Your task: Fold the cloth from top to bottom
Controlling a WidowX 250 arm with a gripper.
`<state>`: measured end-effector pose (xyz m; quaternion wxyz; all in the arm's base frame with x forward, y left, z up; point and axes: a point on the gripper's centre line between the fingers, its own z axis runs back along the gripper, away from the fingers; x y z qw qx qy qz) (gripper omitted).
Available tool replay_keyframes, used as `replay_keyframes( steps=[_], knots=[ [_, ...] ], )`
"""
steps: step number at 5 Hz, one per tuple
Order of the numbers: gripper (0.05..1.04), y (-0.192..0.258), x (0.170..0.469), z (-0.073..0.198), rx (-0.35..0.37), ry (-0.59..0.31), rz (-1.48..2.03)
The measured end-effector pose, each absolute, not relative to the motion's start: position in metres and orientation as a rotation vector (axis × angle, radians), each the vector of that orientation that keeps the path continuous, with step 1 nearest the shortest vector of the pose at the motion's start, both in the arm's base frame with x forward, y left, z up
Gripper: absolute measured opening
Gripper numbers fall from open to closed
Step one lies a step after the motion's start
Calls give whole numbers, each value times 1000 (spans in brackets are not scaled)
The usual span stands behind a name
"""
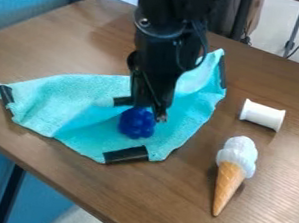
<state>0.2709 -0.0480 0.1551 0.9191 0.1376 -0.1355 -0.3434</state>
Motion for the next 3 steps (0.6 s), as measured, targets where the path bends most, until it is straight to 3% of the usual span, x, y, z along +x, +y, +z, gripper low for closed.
replay_keyframes(
  steps=[1, 2, 3],
  knots=[
    [495, -44, 269, 150, 240, -245, -641],
    [789, -28, 281, 158, -19, -77, -633],
    [992, -6, 302, 185, -278, -8, -584]
  ],
)
